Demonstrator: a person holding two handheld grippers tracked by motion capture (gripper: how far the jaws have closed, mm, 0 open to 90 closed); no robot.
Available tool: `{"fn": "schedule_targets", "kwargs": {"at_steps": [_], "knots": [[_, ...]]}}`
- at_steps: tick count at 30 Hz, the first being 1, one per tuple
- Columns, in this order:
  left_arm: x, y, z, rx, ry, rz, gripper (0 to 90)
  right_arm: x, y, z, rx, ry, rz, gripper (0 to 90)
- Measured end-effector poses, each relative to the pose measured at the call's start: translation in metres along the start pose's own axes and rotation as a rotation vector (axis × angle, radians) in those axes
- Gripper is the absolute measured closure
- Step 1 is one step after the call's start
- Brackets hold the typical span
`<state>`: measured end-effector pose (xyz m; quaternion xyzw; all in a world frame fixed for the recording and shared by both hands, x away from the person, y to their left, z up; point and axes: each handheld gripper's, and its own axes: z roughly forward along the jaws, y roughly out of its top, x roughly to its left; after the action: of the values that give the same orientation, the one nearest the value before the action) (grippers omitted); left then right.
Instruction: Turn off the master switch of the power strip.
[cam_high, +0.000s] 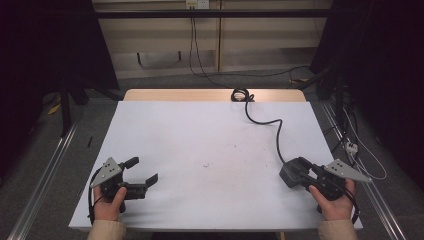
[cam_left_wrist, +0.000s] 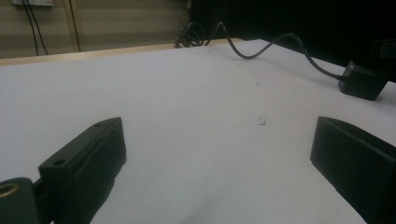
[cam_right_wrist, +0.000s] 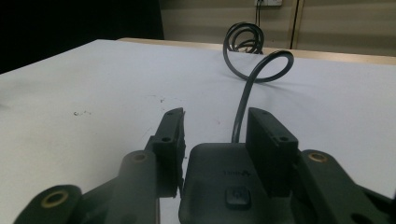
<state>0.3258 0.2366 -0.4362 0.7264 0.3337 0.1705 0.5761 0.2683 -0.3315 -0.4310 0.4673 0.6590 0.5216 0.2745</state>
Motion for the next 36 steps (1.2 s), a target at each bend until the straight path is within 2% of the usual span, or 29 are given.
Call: {"fn": "schedule_targets", "kwargs": {"at_steps": [13, 28, 36], "knots": [[0.0, 0.0, 0.0, -0.001, 0.001, -0.004, 3.3, 0.004, 0.001, 0.004, -0.025, 0.012, -0.015, 43.1], [0.0, 0.0, 0.0, -0.001, 0.001, -0.004, 3.3, 0.01, 0.0, 0.009, -0.022, 0.037, -0.007, 23.8], [0.0, 0.0, 0.0, -0.001, 0.0, -0.005, 3.3, 0.014, 0.0, 0.012, -0.024, 0.047, -0.01, 18.1]]}}
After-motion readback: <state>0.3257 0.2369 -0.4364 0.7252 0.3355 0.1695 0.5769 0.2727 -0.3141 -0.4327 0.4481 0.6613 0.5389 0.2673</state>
